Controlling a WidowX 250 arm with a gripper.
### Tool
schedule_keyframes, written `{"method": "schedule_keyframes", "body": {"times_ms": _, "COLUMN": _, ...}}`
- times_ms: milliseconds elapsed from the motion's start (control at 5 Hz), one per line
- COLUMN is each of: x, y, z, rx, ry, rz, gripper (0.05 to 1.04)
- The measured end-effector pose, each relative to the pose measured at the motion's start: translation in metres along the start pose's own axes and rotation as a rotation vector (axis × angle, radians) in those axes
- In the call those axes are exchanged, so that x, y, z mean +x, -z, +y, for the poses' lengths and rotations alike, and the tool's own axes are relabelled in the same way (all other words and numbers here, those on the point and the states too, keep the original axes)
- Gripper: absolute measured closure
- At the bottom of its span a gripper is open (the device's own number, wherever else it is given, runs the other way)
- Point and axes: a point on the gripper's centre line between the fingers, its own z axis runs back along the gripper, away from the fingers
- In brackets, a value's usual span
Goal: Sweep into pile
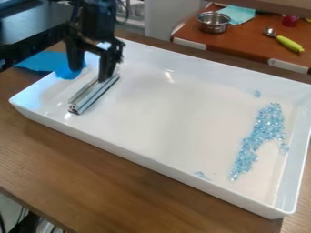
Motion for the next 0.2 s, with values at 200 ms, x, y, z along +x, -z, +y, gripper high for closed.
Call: {"method": "schedule_keyframes", "body": {"times_ms": 200, "x": -0.0131, "y": -0.0555, "z": 0.0148, "rx": -0.001, "ry": 0.034, "rz": -0.177, "gripper": 0.079}}
